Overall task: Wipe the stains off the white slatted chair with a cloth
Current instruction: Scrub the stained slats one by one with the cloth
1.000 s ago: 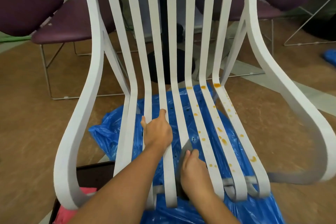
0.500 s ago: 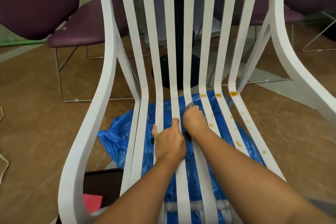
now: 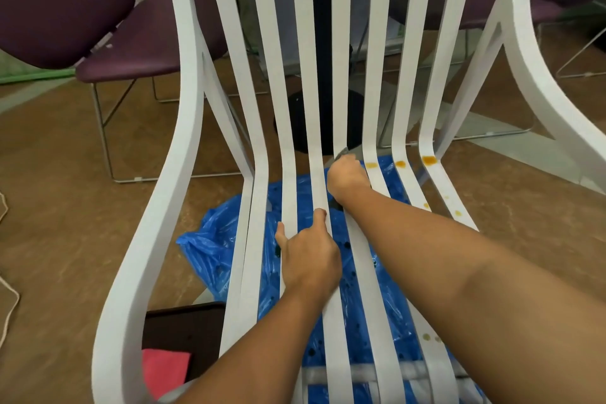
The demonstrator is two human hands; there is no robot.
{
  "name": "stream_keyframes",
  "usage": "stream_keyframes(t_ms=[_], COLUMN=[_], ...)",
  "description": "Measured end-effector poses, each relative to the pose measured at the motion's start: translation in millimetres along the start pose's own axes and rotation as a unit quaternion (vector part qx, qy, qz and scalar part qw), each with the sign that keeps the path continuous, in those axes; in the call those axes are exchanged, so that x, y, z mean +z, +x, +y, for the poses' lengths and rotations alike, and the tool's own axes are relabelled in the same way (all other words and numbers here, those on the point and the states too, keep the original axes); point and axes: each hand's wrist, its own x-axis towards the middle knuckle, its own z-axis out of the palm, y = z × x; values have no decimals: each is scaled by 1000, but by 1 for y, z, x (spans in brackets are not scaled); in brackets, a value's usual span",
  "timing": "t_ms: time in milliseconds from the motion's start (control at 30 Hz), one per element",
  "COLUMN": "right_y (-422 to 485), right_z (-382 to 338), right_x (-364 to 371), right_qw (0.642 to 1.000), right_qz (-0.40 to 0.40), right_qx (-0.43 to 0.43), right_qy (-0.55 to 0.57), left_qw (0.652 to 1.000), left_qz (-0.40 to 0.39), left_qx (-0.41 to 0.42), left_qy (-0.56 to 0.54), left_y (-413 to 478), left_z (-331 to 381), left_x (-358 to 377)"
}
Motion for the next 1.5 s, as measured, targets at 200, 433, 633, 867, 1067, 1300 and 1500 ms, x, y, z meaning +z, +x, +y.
stream_keyframes(t_ms=[200,433,633,867,1067,1300,1500], right_y=[-13,-69,-143,-228,-275,-260,-227], right_z=[6,33,58,87,92,76,73], right_x=[6,13,8,5,-13,-45,-123], right_qw=[990,990,996,979,982,917,949], right_qz=[-9,-3,-45,-62,-100,-207,-268], right_qx=[-59,-50,-1,0,-41,-92,-135], right_qy=[-131,-129,-75,-193,-152,-329,-95], left_qw=[1000,1000,998,1000,1000,1000,1000], left_qz=[-5,-12,-9,-6,-6,0,-13], left_qx=[1,9,-1,9,12,8,-3], left_qy=[-5,-8,-61,-23,-5,-3,-3], left_y=[-1,-4,-5,-6,-6,-6,-5], left_z=[0,2,2,0,-2,-1,2], left_x=[-2,-7,-10,-8,-9,-6,-8])
